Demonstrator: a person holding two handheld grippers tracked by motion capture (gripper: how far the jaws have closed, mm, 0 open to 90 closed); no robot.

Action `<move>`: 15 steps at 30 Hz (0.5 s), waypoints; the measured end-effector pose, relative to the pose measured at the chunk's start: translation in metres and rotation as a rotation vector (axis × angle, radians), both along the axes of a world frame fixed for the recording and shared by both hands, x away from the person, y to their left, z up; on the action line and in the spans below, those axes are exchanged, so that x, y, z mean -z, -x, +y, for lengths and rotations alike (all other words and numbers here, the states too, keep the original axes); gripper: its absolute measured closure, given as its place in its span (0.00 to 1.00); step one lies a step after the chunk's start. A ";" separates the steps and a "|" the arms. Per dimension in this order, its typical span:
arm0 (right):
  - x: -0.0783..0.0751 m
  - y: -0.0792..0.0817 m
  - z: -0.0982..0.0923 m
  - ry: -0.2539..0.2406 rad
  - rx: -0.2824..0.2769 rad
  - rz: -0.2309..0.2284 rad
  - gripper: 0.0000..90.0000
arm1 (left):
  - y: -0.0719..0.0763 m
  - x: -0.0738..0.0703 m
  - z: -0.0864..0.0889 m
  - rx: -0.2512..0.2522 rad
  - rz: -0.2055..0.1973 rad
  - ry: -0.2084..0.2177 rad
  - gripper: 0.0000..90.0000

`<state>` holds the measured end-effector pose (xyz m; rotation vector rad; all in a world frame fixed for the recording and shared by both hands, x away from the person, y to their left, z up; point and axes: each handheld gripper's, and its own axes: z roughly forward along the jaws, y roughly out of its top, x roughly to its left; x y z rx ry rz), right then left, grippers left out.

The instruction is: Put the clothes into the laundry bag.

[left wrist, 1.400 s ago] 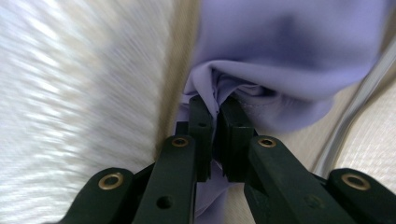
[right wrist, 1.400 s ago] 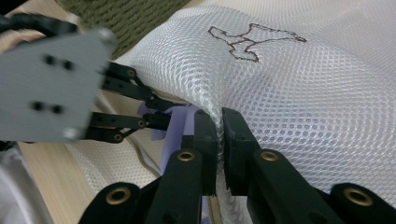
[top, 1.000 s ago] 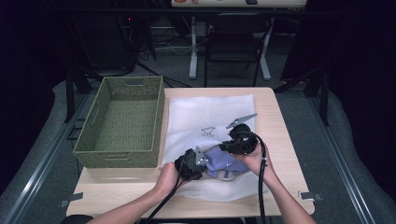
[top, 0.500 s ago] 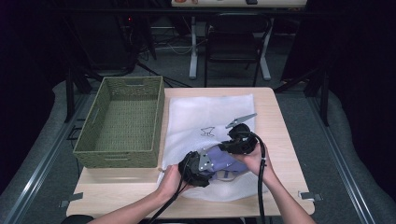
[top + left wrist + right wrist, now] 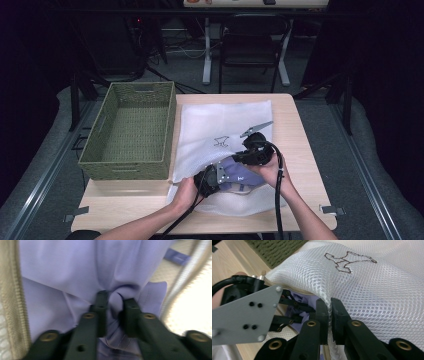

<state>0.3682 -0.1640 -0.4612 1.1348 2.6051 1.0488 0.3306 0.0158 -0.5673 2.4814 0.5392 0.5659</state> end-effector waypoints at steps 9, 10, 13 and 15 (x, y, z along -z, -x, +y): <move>-0.016 0.001 -0.009 -0.080 0.024 -0.029 0.95 | -0.014 -0.027 0.005 -0.088 -0.170 0.072 0.96; -0.016 0.001 -0.010 -0.078 0.025 -0.026 0.95 | -0.015 -0.024 0.005 -0.096 -0.170 0.061 0.95; -0.011 0.000 -0.008 -0.064 0.022 -0.007 0.95 | -0.017 -0.011 0.003 -0.082 -0.142 0.012 0.94; -0.006 -0.001 -0.006 -0.052 0.022 0.009 0.95 | -0.018 -0.002 0.003 -0.079 -0.114 -0.004 0.92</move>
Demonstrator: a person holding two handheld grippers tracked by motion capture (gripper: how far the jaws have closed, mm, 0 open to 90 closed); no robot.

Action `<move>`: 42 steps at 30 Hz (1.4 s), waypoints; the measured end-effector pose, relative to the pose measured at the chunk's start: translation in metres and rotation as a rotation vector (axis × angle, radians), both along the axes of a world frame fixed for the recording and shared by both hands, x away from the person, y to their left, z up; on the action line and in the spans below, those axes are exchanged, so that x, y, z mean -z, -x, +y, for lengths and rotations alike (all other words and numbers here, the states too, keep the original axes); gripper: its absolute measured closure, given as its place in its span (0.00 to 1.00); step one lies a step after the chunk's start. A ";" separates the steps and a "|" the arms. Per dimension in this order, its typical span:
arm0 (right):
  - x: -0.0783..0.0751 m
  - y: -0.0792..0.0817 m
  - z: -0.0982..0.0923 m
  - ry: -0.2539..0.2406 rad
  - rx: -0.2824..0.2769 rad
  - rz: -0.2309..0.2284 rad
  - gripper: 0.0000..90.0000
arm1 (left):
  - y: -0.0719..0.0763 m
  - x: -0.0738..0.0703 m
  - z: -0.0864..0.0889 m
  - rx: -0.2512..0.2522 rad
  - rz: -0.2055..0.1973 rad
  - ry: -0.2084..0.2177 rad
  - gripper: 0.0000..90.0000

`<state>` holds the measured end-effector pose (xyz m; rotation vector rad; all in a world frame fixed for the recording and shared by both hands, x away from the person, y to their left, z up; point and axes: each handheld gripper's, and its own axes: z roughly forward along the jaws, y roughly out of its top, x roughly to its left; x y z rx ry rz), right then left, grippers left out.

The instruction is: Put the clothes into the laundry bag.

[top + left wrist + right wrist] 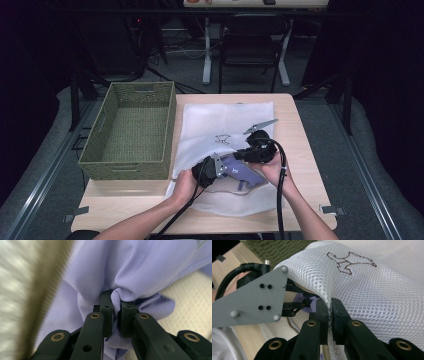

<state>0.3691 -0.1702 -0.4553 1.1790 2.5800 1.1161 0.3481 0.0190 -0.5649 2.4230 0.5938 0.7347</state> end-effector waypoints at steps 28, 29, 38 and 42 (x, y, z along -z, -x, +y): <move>0.006 -0.004 -0.001 0.021 -0.003 0.014 0.95 | 0.025 -0.024 -0.021 0.147 0.126 0.142 0.44; 0.006 -0.004 -0.001 0.021 -0.003 0.019 0.95 | 0.022 -0.021 -0.022 0.139 0.136 0.137 0.47; 0.010 -0.005 -0.001 0.022 -0.002 0.032 0.95 | 0.010 0.001 -0.024 0.099 0.143 0.117 0.81; 0.005 -0.004 -0.003 0.012 0.000 0.022 0.95 | 0.007 0.001 -0.023 0.051 0.084 0.125 0.97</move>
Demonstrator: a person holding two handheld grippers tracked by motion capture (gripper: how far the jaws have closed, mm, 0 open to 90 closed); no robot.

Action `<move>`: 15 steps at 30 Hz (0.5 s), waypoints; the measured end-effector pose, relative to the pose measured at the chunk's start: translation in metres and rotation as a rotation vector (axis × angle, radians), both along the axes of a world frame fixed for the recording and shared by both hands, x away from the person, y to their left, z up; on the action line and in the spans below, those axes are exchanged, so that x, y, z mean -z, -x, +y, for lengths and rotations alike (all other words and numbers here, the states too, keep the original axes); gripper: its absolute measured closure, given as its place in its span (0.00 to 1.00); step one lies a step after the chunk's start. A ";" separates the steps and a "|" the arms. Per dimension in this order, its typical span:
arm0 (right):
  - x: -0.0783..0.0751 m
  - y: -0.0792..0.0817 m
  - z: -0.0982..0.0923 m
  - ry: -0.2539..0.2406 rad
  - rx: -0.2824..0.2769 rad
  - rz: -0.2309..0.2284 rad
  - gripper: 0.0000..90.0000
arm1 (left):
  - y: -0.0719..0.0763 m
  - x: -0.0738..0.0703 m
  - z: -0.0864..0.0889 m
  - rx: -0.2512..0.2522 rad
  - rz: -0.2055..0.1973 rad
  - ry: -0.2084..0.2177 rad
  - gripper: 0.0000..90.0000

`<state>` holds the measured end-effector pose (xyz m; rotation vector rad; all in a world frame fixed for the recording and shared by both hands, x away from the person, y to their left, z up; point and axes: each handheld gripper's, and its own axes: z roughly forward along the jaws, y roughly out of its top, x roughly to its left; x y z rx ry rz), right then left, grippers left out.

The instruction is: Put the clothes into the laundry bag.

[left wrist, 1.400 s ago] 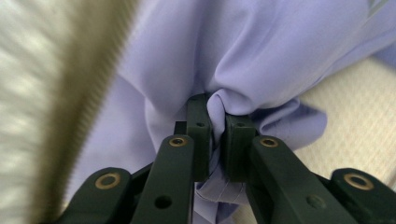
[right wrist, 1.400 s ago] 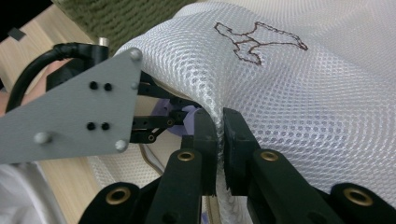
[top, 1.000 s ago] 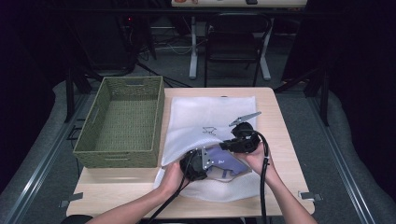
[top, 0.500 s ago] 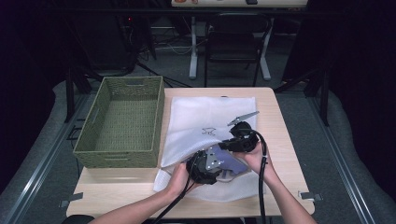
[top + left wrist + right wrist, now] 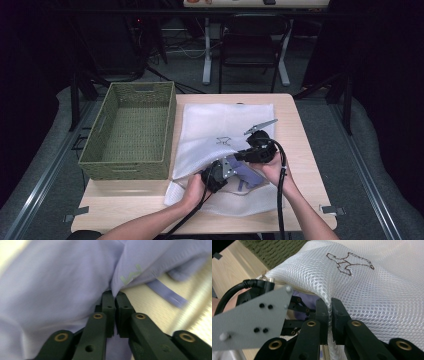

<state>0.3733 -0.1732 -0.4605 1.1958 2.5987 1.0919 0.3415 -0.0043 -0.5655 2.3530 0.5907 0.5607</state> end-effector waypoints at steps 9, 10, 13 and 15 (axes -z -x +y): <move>-0.018 0.003 -0.011 -0.059 0.025 -0.040 0.95 | -0.011 -0.023 0.006 -0.100 -0.133 -0.005 0.98; -0.016 0.003 -0.012 -0.060 0.028 -0.033 0.95 | -0.012 -0.018 0.006 -0.096 -0.114 -0.025 0.98; -0.009 0.000 -0.011 -0.046 0.030 -0.013 0.95 | -0.012 -0.007 0.005 -0.076 -0.085 -0.068 0.97; -0.005 -0.002 -0.010 -0.037 0.027 0.002 0.95 | -0.011 -0.005 0.006 -0.059 -0.062 -0.077 0.91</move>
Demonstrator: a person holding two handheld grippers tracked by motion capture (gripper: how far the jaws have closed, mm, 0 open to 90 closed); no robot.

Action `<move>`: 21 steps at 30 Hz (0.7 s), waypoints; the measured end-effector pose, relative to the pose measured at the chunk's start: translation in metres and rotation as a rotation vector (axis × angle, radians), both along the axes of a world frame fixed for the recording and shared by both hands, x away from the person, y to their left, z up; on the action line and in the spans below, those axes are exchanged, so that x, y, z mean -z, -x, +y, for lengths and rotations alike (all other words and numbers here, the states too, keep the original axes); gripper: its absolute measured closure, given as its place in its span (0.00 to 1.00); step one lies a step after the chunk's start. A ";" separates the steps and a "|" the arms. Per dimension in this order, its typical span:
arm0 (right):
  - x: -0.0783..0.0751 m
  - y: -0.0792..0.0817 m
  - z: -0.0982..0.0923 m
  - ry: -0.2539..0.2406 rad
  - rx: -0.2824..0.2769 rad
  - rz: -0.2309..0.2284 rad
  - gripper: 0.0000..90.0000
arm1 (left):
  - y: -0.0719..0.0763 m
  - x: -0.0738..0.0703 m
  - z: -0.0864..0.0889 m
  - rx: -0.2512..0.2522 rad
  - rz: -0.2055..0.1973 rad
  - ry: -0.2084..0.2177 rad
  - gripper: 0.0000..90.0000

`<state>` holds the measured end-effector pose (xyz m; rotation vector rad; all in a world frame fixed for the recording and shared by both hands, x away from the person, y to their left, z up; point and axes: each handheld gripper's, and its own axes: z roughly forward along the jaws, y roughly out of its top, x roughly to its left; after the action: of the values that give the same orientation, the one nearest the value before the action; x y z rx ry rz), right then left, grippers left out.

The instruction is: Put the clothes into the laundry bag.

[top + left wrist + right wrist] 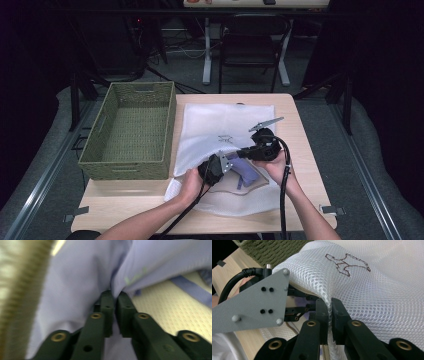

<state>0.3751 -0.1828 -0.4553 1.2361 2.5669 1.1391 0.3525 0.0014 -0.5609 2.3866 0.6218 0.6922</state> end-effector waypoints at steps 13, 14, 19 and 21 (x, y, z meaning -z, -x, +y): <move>-0.001 -0.001 -0.001 -0.001 0.006 -0.007 0.95 | 0.030 -0.023 -0.006 0.125 0.090 0.140 0.37; -0.001 -0.001 -0.001 -0.003 0.011 -0.002 0.95 | 0.031 -0.023 -0.009 0.132 0.097 0.153 0.37; 0.000 -0.002 -0.002 -0.003 0.014 0.001 0.95 | 0.032 -0.019 -0.025 0.162 0.136 0.197 0.37; 0.001 -0.003 -0.003 -0.001 0.012 -0.002 0.95 | 0.030 -0.016 -0.031 0.172 0.158 0.209 0.39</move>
<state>0.3777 -0.1861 -0.4567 1.2477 2.5546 1.1390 0.3222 -0.0297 -0.5451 2.2793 0.5182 0.3496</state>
